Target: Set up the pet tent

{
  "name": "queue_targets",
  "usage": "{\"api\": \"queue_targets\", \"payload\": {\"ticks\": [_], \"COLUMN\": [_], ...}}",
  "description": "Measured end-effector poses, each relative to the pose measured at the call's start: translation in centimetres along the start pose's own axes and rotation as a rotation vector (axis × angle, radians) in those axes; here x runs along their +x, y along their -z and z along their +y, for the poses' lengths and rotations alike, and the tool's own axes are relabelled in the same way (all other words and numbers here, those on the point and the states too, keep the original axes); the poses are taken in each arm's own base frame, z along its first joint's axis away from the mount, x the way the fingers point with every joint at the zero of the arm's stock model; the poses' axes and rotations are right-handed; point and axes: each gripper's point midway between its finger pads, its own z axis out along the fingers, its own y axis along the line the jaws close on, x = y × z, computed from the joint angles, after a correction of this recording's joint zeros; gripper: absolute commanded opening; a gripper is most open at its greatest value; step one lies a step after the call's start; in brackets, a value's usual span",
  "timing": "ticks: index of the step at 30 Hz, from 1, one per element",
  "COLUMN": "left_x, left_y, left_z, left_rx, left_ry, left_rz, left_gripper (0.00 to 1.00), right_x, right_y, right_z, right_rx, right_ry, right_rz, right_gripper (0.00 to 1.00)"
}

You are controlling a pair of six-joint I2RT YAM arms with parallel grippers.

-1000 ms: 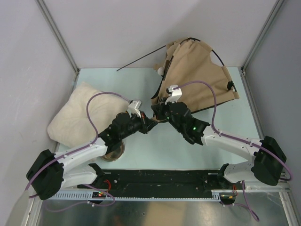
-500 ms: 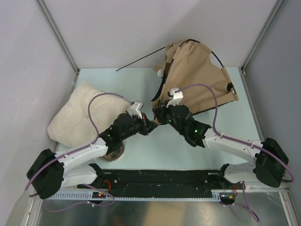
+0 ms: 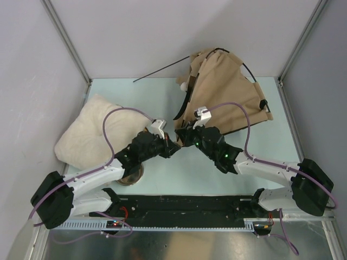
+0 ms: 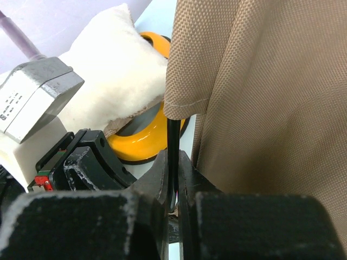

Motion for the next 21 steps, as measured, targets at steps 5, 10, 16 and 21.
{"api": "queue_targets", "payload": {"ticks": [5,10,16,21], "left_x": [0.4,0.2,-0.5,-0.4], "left_y": [0.2,0.4,0.6,0.9], "left_z": [0.2,0.0,-0.6,-1.2], "left_rx": [-0.02,-0.053,-0.102,-0.14], "left_ry": [-0.039,-0.116,-0.197,-0.24], "left_rz": [0.013,-0.011,-0.075,-0.138], "left_gripper": [0.0,0.0,0.0,0.0], "right_x": [0.6,0.1,-0.9,-1.2], "right_y": [0.4,0.8,1.1,1.6], "right_z": [0.3,0.5,0.4,0.5], "right_rx": [-0.042,-0.071,-0.086,-0.098], "right_ry": [-0.003,-0.012,-0.062,-0.113], "right_rz": [-0.005,-0.024,-0.034,-0.015], "right_gripper": [0.0,0.0,0.0,0.0]}}
